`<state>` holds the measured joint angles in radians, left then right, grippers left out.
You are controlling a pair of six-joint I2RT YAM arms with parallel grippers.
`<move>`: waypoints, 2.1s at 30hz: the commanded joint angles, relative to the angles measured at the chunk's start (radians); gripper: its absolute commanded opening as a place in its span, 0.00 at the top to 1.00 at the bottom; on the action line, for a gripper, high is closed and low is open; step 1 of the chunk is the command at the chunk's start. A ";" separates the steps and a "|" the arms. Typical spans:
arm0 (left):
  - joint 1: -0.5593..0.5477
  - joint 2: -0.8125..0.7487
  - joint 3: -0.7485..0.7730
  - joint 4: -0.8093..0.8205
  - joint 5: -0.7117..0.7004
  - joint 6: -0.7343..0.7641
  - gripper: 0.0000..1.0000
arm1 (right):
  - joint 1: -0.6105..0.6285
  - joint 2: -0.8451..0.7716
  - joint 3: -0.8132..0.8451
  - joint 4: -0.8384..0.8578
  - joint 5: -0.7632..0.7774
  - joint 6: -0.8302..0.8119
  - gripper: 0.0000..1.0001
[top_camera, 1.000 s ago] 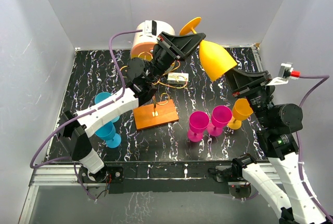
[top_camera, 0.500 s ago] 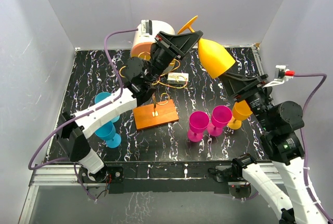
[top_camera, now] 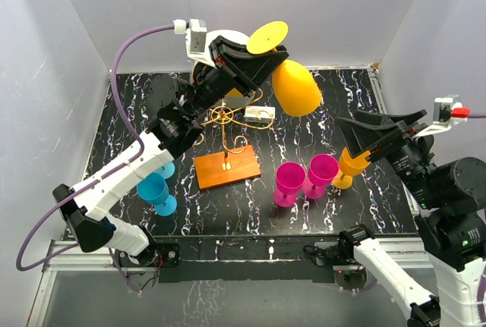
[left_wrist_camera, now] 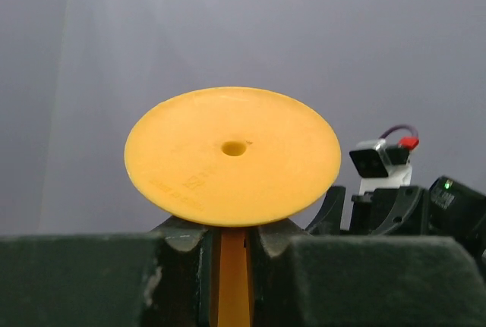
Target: Place the wine glass upside down on the wine glass rack
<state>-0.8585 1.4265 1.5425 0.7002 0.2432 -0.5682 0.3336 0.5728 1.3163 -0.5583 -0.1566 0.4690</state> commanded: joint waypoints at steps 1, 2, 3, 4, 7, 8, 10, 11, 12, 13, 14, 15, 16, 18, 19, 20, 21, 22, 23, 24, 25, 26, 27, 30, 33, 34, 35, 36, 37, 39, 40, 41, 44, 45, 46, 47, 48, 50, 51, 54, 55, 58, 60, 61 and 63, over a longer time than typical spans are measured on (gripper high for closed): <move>0.003 -0.029 0.063 -0.154 0.153 0.260 1.00 | 0.004 0.082 0.082 0.034 -0.104 0.028 0.33; 0.003 -0.028 0.065 -0.166 0.174 0.288 1.00 | 0.003 0.099 0.104 0.045 -0.117 0.048 0.32; 0.003 -0.029 0.063 -0.171 0.193 0.312 1.00 | 0.004 0.117 0.125 0.053 -0.127 0.066 0.32; 0.003 -0.030 0.058 -0.173 0.208 0.327 1.00 | 0.004 0.133 0.145 0.058 -0.138 0.085 0.32; 0.003 -0.035 0.035 -0.164 0.270 0.409 1.00 | 0.004 0.170 0.188 0.085 -0.167 0.151 0.31; 0.003 -0.034 0.035 -0.176 0.289 0.441 1.00 | 0.004 0.178 0.196 0.098 -0.179 0.175 0.31; 0.004 -0.030 0.038 -0.204 0.311 0.504 1.00 | 0.004 0.199 0.217 0.110 -0.202 0.230 0.30; 0.003 -0.026 0.035 -0.208 0.312 0.526 1.00 | 0.004 0.214 0.239 0.094 -0.211 0.256 0.30; 0.003 -0.025 0.030 -0.207 0.312 0.547 1.00 | 0.004 0.237 0.265 0.078 -0.225 0.281 0.30; 0.003 -0.025 0.022 -0.200 0.321 0.570 1.00 | 0.004 0.249 0.282 0.072 -0.238 0.311 0.31; 0.003 -0.024 0.011 -0.187 0.335 0.588 1.00 | 0.004 0.257 0.289 0.073 -0.246 0.345 0.31; 0.003 -0.023 0.005 -0.175 0.352 0.601 1.00 | 0.004 0.264 0.292 0.075 -0.249 0.371 0.31; 0.003 -0.019 0.006 -0.174 0.360 0.616 1.00 | 0.004 0.272 0.293 0.075 -0.249 0.421 0.32; 0.003 -0.009 0.015 -0.187 0.371 0.644 1.00 | 0.004 0.290 0.291 0.063 -0.250 0.498 0.33; 0.003 -0.004 0.017 -0.189 0.367 0.656 1.00 | 0.004 0.301 0.290 0.054 -0.250 0.526 0.35; 0.003 -0.002 0.016 -0.188 0.365 0.661 1.00 | 0.003 0.312 0.289 0.042 -0.252 0.546 0.37; 0.003 0.001 0.017 -0.190 0.364 0.668 1.00 | 0.004 0.323 0.288 0.036 -0.257 0.562 0.39; 0.003 0.003 0.017 -0.194 0.365 0.675 1.00 | 0.004 0.335 0.289 0.030 -0.259 0.575 0.41; 0.003 0.004 0.016 -0.198 0.367 0.681 1.00 | 0.004 0.346 0.291 0.025 -0.260 0.586 0.43; 0.003 0.005 0.015 -0.201 0.367 0.684 1.00 | 0.004 0.354 0.293 0.026 -0.259 0.597 0.45; 0.003 0.006 0.013 -0.204 0.367 0.691 1.00 | 0.004 0.363 0.292 0.028 -0.263 0.607 0.47; 0.003 0.007 0.013 -0.212 0.367 0.695 1.00 | 0.004 0.372 0.289 0.036 -0.269 0.616 0.49; 0.003 0.009 0.015 -0.222 0.366 0.701 1.00 | 0.004 0.377 0.286 0.044 -0.275 0.626 0.51; 0.003 0.009 0.014 -0.244 0.365 0.719 1.00 | 0.004 0.389 0.269 0.064 -0.295 0.653 0.58; 0.003 0.009 0.012 -0.254 0.367 0.731 1.00 | 0.004 0.391 0.249 0.070 -0.293 0.667 0.63; 0.003 0.009 0.010 -0.252 0.369 0.735 1.00 | 0.004 0.389 0.242 0.070 -0.292 0.670 0.65; 0.003 0.010 0.008 -0.251 0.371 0.739 1.00 | 0.004 0.389 0.236 0.070 -0.288 0.671 0.67; 0.003 0.009 0.007 -0.248 0.373 0.740 1.00 | 0.004 0.388 0.229 0.070 -0.286 0.674 0.68; 0.003 0.011 0.008 -0.248 0.374 0.742 1.00 | 0.004 0.388 0.222 0.066 -0.283 0.678 0.70; 0.003 0.013 0.009 -0.248 0.376 0.744 1.00 | 0.004 0.387 0.206 0.061 -0.278 0.686 0.74; 0.003 0.014 0.008 -0.247 0.376 0.744 1.00 | 0.004 0.386 0.198 0.060 -0.276 0.690 0.76; 0.003 0.014 0.006 -0.245 0.375 0.746 1.00 | 0.004 0.385 0.191 0.061 -0.275 0.692 0.79; 0.003 0.012 -0.013 -0.220 0.366 0.737 1.00 | 0.004 0.381 0.183 0.052 -0.251 0.693 0.90; 0.003 0.008 -0.025 -0.205 0.360 0.728 1.00 | 0.004 0.381 0.186 0.045 -0.239 0.688 0.95; 0.003 0.003 -0.036 -0.185 0.356 0.719 1.00 | 0.004 0.381 0.190 0.039 -0.227 0.683 0.99; 0.003 -0.002 -0.046 -0.169 0.349 0.711 1.00 | 0.004 0.381 0.195 0.033 -0.218 0.678 1.00; 0.003 -0.006 -0.057 -0.153 0.343 0.699 0.97 | 0.004 0.381 0.196 0.030 -0.199 0.673 1.00; 0.002 -0.013 -0.072 -0.125 0.333 0.675 0.86 | 0.004 0.377 0.201 0.030 -0.173 0.663 1.00; 0.003 -0.016 -0.078 -0.117 0.328 0.661 0.80 | 0.003 0.375 0.201 0.032 -0.160 0.660 1.00; 0.004 -0.028 -0.098 -0.109 0.290 0.600 0.51 | 0.004 0.360 0.191 0.053 -0.110 0.646 1.00; 0.003 -0.034 -0.105 -0.113 0.276 0.575 0.43 | 0.004 0.350 0.184 0.066 -0.091 0.642 1.00; 0.003 -0.051 -0.101 -0.190 0.224 0.408 0.37 | 0.003 0.321 0.160 0.165 -0.079 0.597 1.00; 0.003 -0.068 -0.117 -0.222 0.214 0.272 0.36 | 0.004 0.307 0.150 0.199 -0.072 0.569 1.00; 0.003 -0.090 -0.134 -0.211 0.216 0.206 0.36 | 0.004 0.303 0.148 0.207 -0.067 0.554 1.00; 0.003 -0.111 -0.170 -0.167 0.213 0.069 0.34 | 0.004 0.302 0.141 0.209 -0.063 0.531 1.00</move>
<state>-0.8536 1.4174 1.4200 0.4843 0.4847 -0.1902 0.3393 0.9024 1.4597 -0.4808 -0.2592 1.0748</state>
